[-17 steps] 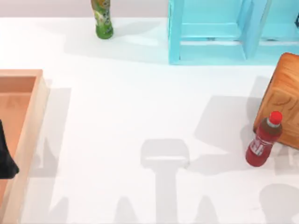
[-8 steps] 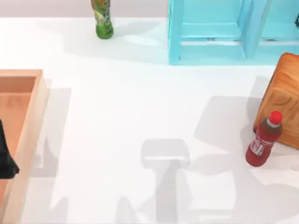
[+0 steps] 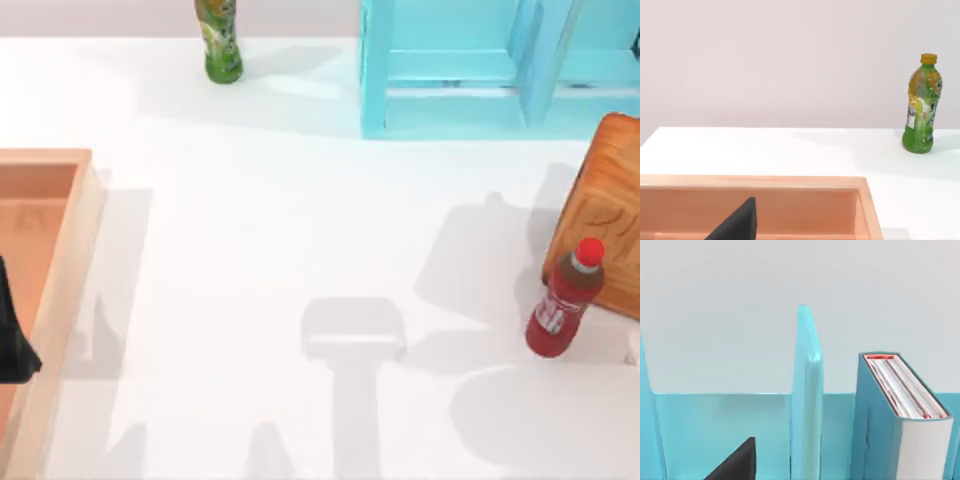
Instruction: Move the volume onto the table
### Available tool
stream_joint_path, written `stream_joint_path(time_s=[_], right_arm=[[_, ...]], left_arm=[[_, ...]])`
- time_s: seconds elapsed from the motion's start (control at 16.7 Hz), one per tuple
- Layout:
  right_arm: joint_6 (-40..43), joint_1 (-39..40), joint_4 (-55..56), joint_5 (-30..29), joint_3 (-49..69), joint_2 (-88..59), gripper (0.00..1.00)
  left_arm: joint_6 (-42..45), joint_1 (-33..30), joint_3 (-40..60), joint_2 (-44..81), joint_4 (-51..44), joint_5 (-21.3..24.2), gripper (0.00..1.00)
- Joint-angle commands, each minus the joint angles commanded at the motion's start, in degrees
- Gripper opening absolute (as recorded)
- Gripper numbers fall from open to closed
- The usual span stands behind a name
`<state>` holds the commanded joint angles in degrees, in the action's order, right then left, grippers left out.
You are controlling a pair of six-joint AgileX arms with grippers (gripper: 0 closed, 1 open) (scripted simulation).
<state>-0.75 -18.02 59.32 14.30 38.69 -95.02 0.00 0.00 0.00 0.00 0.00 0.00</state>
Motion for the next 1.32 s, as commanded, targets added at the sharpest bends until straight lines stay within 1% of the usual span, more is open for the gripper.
stream_joint_path(time_s=[0.3, 0.54, 1.02, 1.32], right_arm=[[-0.11, -3.87, 14.01, 3.68, 8.46, -24.40, 1.00], [-0.11, -5.37, 19.88, 5.39, 11.62, -34.25, 1.00], [-0.11, -5.03, 19.77, 5.33, 12.46, -34.82, 1.00], [-0.04, -3.87, 12.91, 3.92, 20.96, -36.73, 1.00]], left_arm=[[0.00, 0.00, 0.00, 0.00, 0.00, 0.00, 1.00], [0.00, 0.00, 0.00, 0.00, 0.00, 0.00, 1.00], [0.00, 0.00, 0.00, 0.00, 0.00, 0.00, 1.00], [0.00, 0.00, 0.00, 0.00, 0.00, 0.00, 1.00]])
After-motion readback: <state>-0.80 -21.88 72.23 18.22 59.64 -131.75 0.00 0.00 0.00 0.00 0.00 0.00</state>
